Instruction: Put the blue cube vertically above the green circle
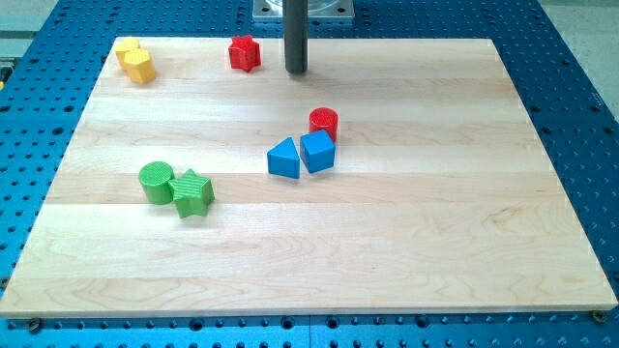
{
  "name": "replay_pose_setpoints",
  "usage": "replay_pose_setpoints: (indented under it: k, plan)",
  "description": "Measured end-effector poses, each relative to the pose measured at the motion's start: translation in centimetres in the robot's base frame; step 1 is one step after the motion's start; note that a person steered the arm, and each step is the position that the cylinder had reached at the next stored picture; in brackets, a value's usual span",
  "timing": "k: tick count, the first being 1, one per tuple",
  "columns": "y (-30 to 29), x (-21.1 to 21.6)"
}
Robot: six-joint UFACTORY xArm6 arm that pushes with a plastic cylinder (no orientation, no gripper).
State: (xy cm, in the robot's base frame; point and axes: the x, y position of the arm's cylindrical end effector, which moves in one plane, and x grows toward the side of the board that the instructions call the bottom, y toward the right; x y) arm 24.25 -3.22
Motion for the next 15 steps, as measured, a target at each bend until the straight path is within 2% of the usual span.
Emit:
replay_pose_setpoints:
  k: [1,2,3,4,5,6,7,8,9,10,11,12,13,14,15]
  plan:
    - [-9.4,-0.2]
    - [-7.6,0.4]
    - [-0.1,0.6]
    - [10.1,7.4]
    - [13.2,19.8]
    - [12.3,24.5]
    - [6.8,19.5]
    - [-1.5,13.8]
    - [-5.0,12.2]
    - [-4.4,15.9]
    - [-9.7,14.1]
    - [-14.6,9.2]
    - [-15.5,7.3]
    - [-10.3,8.1]
    - [-0.1,6.1]
